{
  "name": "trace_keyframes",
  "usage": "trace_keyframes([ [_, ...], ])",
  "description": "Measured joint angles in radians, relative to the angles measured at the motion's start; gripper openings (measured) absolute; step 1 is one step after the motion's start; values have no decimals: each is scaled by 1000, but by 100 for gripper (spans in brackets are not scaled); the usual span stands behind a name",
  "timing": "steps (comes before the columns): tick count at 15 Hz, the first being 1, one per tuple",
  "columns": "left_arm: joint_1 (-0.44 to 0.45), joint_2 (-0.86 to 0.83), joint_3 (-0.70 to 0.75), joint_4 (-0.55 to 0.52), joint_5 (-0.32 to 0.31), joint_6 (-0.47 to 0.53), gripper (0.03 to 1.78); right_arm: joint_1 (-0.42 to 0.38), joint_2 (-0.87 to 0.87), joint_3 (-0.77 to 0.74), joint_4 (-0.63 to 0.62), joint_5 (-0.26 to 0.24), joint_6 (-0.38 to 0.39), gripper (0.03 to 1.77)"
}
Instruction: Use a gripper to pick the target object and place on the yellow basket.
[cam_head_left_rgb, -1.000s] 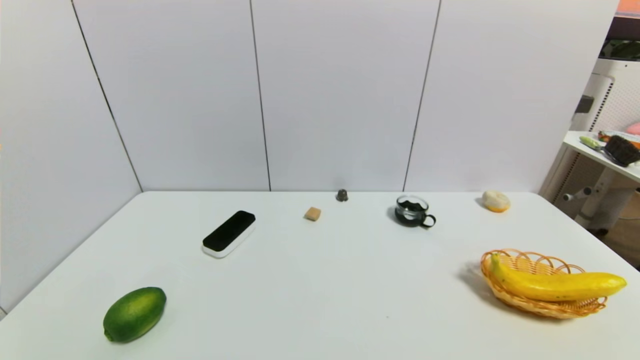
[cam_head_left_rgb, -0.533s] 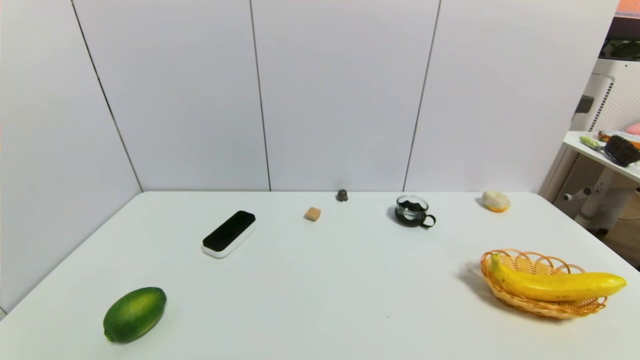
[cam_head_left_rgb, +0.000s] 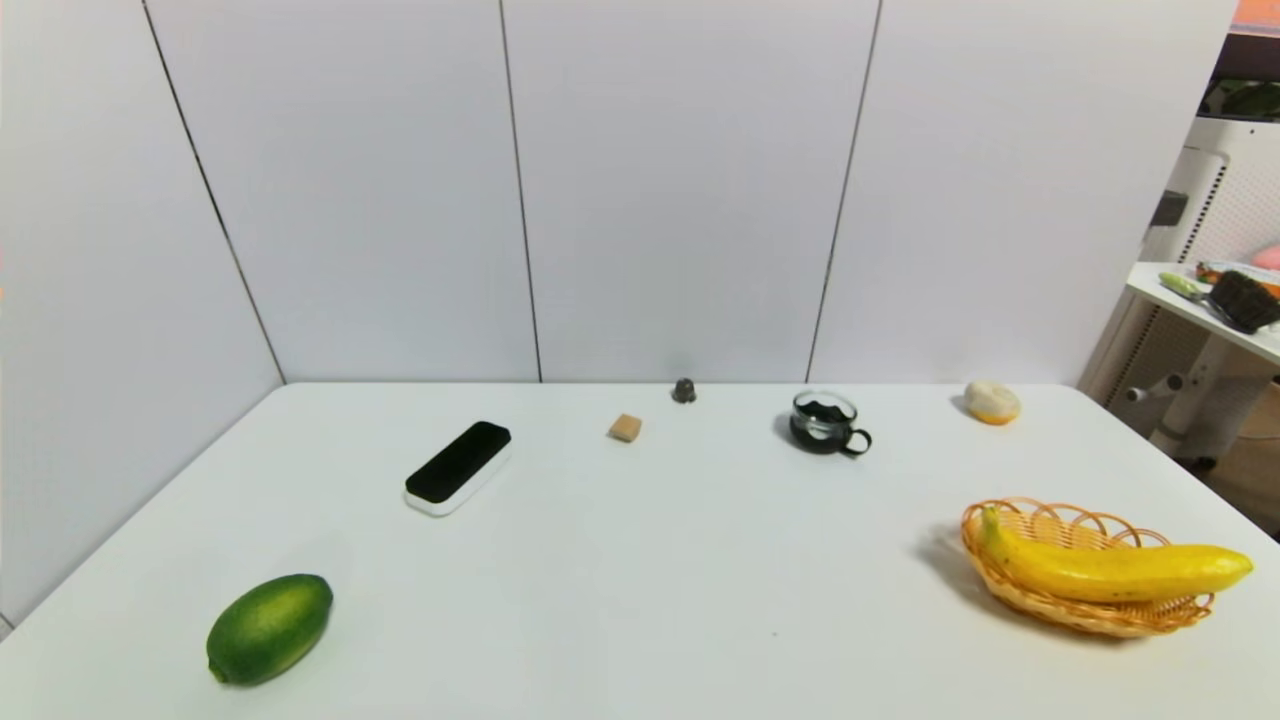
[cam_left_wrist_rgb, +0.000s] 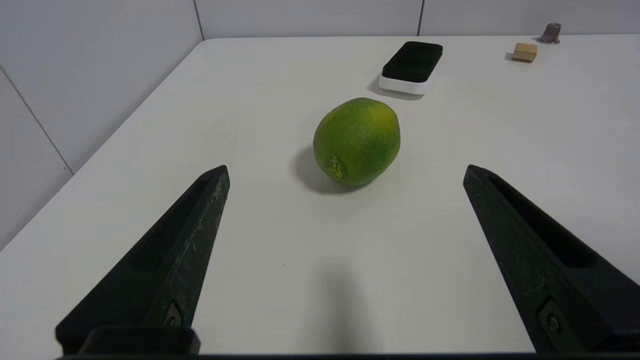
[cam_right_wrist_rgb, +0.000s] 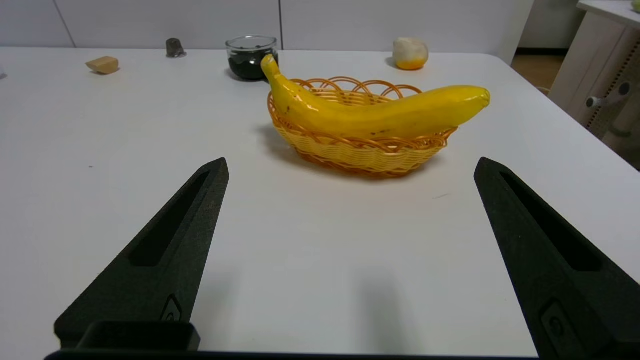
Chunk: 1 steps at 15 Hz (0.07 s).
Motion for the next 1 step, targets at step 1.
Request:
trace_keyframes([
  [1,0,0,0,0,0,0,169,0,0,0,-5,4,-25,169],
])
